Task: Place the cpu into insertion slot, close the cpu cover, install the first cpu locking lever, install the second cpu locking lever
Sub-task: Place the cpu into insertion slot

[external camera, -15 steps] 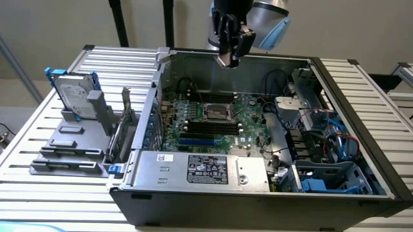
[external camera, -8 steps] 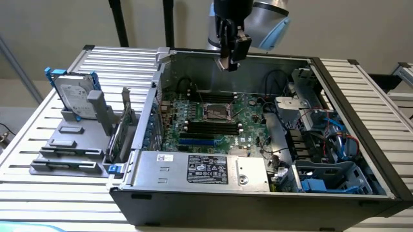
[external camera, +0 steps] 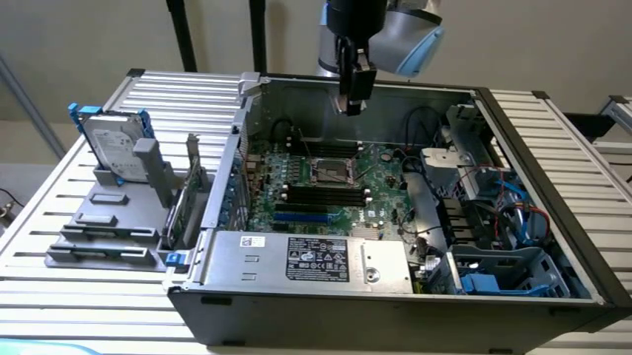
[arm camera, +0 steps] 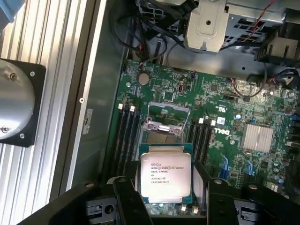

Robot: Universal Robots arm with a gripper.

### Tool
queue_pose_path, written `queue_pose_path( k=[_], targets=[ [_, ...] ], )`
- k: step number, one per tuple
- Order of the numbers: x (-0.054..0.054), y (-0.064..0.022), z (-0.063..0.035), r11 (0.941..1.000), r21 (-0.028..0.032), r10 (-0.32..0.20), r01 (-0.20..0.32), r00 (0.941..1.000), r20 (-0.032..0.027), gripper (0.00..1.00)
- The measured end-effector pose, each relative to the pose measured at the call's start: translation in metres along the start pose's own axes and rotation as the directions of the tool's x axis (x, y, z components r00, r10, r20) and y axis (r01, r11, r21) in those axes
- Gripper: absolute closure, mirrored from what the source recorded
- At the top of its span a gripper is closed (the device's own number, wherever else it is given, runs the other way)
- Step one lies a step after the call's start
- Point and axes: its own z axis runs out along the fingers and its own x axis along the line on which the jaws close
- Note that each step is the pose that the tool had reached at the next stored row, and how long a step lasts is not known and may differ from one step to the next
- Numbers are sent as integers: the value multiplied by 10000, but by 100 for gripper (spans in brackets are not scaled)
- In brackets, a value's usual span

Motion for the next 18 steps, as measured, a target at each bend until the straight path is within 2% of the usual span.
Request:
queue_pose_path(
  k=[4,7,8,9,12,13,18],
  targets=[
    [-1,-5,57,9973,-22,732,-732,9973,66,45],
    [-2,-9,96,9920,-31,1264,-1264,9919,118,45],
    [-2,-10,105,9898,-17,1423,-1423,9897,135,45],
    [-3,-10,111,9877,18,1560,-1561,9876,149,45],
    [-3,-12,124,9839,281,1762,-1766,9842,176,45],
    [-4,-13,135,9836,323,1770,-1775,9840,178,45],
    [-6,-20,219,9834,362,1770,-1776,9840,183,45]
  ],
)
